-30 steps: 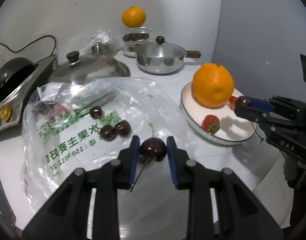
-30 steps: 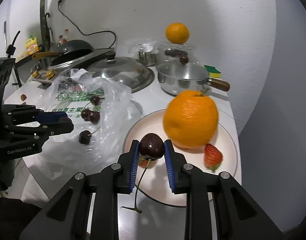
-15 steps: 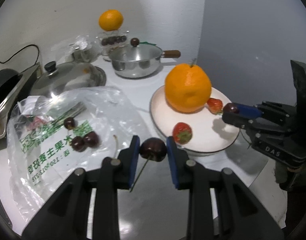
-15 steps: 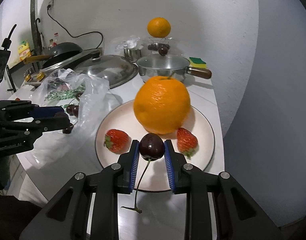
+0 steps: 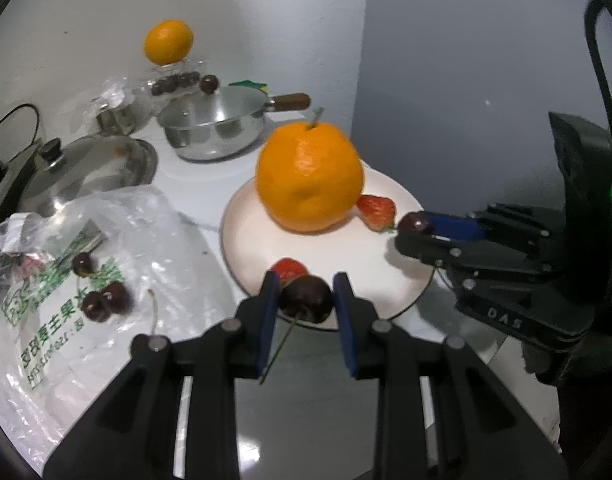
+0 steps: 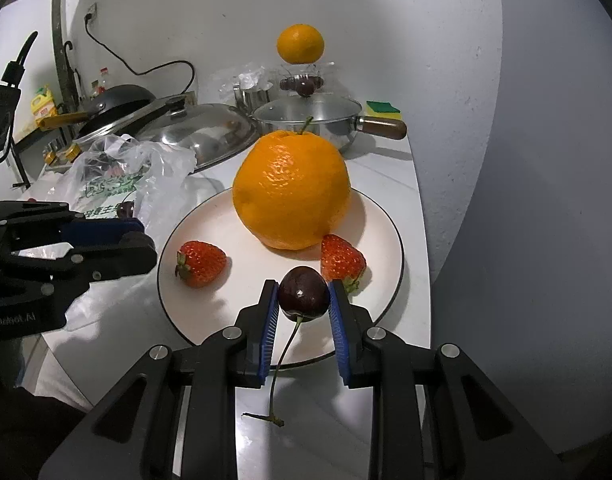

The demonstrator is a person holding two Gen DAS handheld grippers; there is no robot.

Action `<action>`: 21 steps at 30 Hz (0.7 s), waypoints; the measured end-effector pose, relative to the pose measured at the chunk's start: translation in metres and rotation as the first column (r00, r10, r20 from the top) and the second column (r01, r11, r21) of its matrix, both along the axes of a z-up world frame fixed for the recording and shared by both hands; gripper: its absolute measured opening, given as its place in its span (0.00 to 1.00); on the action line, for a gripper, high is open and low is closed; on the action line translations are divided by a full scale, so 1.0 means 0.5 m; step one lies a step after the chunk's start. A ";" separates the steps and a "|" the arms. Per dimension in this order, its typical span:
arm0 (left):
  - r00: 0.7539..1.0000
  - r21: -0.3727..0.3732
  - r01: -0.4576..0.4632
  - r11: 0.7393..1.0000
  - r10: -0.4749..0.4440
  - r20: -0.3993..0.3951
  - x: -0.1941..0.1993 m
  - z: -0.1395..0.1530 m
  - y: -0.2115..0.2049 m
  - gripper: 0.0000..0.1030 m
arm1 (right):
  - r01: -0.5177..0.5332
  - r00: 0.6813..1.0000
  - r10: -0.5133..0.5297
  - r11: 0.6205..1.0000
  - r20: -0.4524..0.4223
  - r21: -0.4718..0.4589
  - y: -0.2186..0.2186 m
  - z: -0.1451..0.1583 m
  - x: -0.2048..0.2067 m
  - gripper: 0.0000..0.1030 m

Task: Organize fruits
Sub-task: 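Carry both cherries toward the white plate with both tools, then lower both cherries onto the plate beside the strawberries and open both tools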

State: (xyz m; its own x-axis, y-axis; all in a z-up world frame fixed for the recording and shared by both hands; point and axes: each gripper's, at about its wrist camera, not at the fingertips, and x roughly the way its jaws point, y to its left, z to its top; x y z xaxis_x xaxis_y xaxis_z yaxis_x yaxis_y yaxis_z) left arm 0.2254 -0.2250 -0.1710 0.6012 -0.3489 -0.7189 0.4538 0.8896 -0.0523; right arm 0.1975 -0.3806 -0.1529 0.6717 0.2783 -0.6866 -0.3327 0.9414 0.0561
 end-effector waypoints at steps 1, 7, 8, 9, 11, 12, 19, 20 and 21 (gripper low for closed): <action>1.000 0.001 0.005 1.000 -0.005 -0.004 0.002 -0.003 -0.007 0.28 | -0.001 1.000 0.001 1.000 -0.001 0.002 -0.001 -0.001 0.001 0.26; 1.000 0.005 0.020 1.000 -0.020 -0.021 0.011 -0.013 -0.031 0.28 | -0.008 1.000 0.008 1.000 -0.008 0.013 -0.003 -0.004 0.005 0.26; 0.999 0.005 0.022 1.000 -0.022 -0.024 0.013 -0.015 -0.035 0.28 | -0.010 1.000 0.010 1.000 -0.010 0.013 -0.003 -0.005 0.006 0.26; 0.999 0.006 0.023 1.000 -0.023 -0.027 0.015 -0.017 -0.037 0.28 | -0.011 1.000 0.011 1.000 -0.013 0.013 -0.003 -0.006 0.007 0.26; 0.999 0.005 0.029 1.000 -0.028 -0.036 0.019 -0.021 -0.042 0.28 | -0.011 1.000 0.011 1.000 -0.016 0.014 -0.005 -0.008 0.010 0.26; 0.999 0.004 0.030 1.000 -0.030 -0.038 0.020 -0.022 -0.043 0.28 | -0.010 1.000 0.010 1.000 -0.018 0.014 -0.006 -0.008 0.011 0.26; 0.997 0.002 0.049 0.999 -0.049 -0.062 0.029 -0.034 -0.054 0.29 | -0.012 0.999 0.012 1.000 -0.033 0.011 -0.009 -0.017 0.017 0.26; 0.997 0.002 0.049 0.999 -0.049 -0.064 0.029 -0.035 -0.054 0.29 | -0.012 0.999 0.012 1.000 -0.034 0.011 -0.008 -0.018 0.018 0.26; 0.997 0.001 0.049 0.999 -0.049 -0.065 0.030 -0.036 -0.053 0.29 | -0.010 0.999 0.011 1.000 -0.035 0.010 -0.008 -0.018 0.018 0.26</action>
